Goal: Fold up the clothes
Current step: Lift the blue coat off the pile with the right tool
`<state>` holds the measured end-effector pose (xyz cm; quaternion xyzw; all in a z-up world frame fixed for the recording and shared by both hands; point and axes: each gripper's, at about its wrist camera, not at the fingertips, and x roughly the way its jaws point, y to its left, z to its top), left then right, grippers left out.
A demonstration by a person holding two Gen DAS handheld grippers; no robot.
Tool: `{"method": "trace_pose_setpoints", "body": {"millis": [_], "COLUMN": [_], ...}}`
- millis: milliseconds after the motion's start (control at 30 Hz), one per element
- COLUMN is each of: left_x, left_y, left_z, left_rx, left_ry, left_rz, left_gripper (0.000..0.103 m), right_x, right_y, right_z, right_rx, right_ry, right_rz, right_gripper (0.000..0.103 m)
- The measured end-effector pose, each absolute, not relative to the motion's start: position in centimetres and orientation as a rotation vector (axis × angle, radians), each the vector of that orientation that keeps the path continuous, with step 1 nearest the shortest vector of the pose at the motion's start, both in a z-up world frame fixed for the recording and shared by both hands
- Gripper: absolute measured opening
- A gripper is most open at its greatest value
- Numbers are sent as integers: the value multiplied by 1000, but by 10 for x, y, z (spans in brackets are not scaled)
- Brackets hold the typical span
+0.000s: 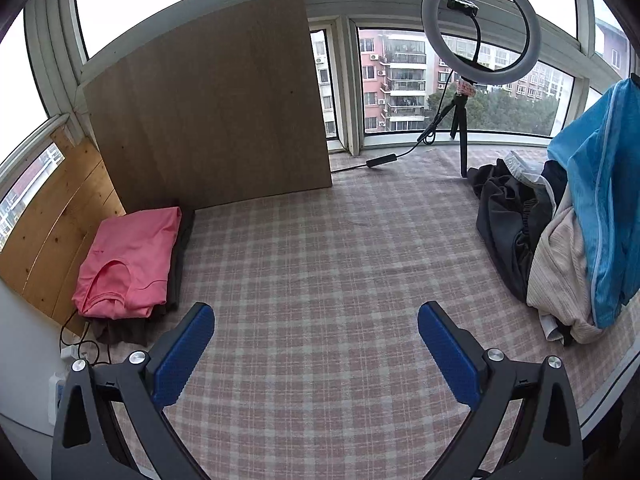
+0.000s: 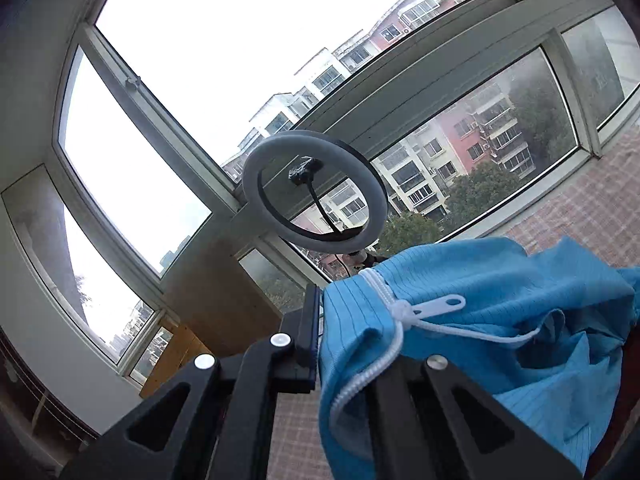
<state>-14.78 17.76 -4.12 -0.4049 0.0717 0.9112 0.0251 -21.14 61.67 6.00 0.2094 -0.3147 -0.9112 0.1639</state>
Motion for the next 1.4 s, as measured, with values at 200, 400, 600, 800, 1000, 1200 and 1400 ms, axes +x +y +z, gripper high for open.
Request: {"method": "trace_pose_setpoints", "body": {"millis": [200,400,600,800,1000,1200,1400], "left_x": [-142,-124,-112,-128,-152,-149,-180], "left_y": [156,103,77,124,259,400,443], "left_z": [-29,-29,-52,-78,-91,-97,-106], "left_rx": [-1182,-1197,-1304,-1371,-1316,-1210,-1197], "left_ry": [149,21,6,80,99,241,154], "left_rz": [2850,2933,2926,2758,2424,2240,2229], "left_gripper": [102,102,102,102,102,102,33], "right_x": [-225,-286,-355,-305,-254,-223,-214], "right_y": [450,265,177,299,386,419,420], "right_z": [143,138,-13,-41,-39,-35,-16], "right_rx": [537,721,1509,1456,1493,1454,1480], "right_ry": [-583,-356,-145,-430,-673,-792,-598], "right_rz": [-2407,-2188,-2095,-2084,-2036,-1988,-2049], "right_gripper": [3,3,23,39,51,51,52]}}
